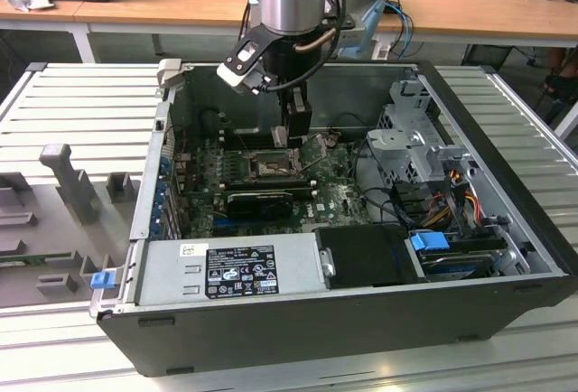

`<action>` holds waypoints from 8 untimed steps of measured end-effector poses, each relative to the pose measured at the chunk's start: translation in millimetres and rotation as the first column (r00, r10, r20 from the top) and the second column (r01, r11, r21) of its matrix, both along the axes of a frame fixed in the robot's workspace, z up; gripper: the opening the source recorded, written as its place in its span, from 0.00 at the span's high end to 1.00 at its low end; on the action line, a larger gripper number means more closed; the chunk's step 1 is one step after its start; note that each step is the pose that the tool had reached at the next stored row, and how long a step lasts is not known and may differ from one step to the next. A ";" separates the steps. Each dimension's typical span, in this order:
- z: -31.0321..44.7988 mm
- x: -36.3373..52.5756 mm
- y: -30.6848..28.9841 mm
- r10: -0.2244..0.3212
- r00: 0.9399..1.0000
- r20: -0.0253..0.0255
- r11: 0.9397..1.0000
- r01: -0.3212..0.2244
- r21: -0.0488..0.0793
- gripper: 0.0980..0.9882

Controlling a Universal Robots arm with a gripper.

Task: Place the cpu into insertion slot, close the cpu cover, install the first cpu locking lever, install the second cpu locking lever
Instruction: 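Place the cpu into insertion slot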

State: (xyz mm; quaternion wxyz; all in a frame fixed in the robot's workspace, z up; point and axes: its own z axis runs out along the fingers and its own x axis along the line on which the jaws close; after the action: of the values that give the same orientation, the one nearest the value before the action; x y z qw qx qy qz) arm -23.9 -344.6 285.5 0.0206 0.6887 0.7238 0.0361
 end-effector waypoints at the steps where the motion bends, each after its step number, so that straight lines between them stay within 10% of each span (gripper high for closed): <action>1: -2.6 0.0 0.1 -0.004 1.000 0.000 1.000 0.004 0.000 0.52; 8: -6.1 -1.3 0.2 -0.052 0.999 0.000 0.999 0.052 0.000 0.52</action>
State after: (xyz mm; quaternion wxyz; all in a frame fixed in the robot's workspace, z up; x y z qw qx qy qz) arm -25.2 -344.5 279.3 0.0215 0.7074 0.7056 0.0356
